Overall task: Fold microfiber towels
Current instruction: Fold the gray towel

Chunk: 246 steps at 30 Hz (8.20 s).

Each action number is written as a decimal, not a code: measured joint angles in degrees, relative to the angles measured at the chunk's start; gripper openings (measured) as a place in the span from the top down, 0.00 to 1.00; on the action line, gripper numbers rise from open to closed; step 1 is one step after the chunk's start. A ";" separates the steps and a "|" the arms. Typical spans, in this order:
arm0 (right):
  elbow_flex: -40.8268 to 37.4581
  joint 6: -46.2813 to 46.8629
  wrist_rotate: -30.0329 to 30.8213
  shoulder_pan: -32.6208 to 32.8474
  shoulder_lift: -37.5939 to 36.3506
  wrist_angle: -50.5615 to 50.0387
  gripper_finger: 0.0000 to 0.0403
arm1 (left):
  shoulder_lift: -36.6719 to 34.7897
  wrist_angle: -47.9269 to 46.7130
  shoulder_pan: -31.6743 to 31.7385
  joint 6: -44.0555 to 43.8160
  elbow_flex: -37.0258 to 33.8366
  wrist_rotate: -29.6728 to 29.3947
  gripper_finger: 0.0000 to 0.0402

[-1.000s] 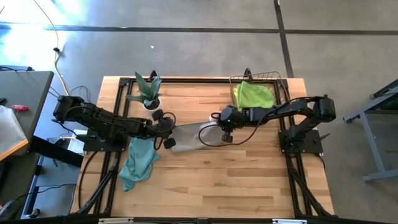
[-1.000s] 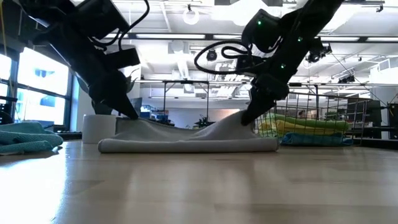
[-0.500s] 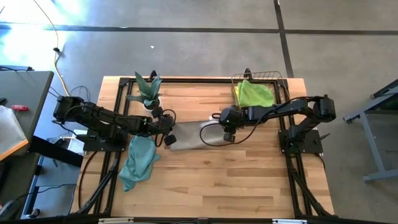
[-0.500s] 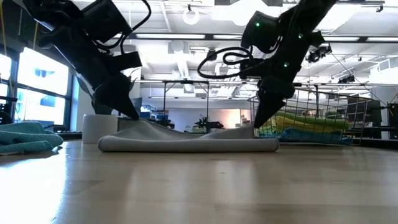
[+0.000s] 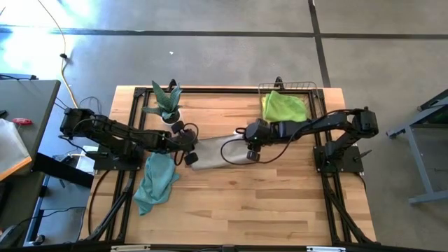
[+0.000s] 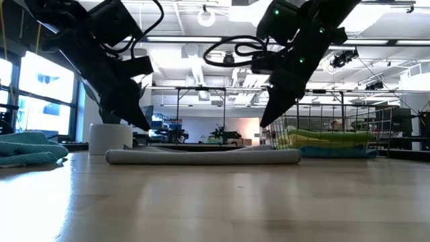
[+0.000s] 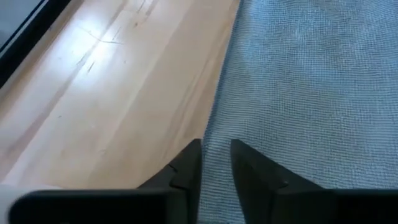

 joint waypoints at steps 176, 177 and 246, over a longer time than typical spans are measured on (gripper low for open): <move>-25.59 50.83 -10.80 6.93 4.37 44.47 0.55 | 16.28 3.45 -26.97 -32.30 3.82 4.00 0.69; -25.59 50.29 -10.79 6.93 4.41 44.57 0.55 | 16.28 3.51 -26.71 -31.78 3.82 4.37 0.69; 17.41 42.92 -6.77 10.80 10.12 -27.39 1.00 | 12.98 8.99 -22.86 -18.12 3.89 11.57 0.69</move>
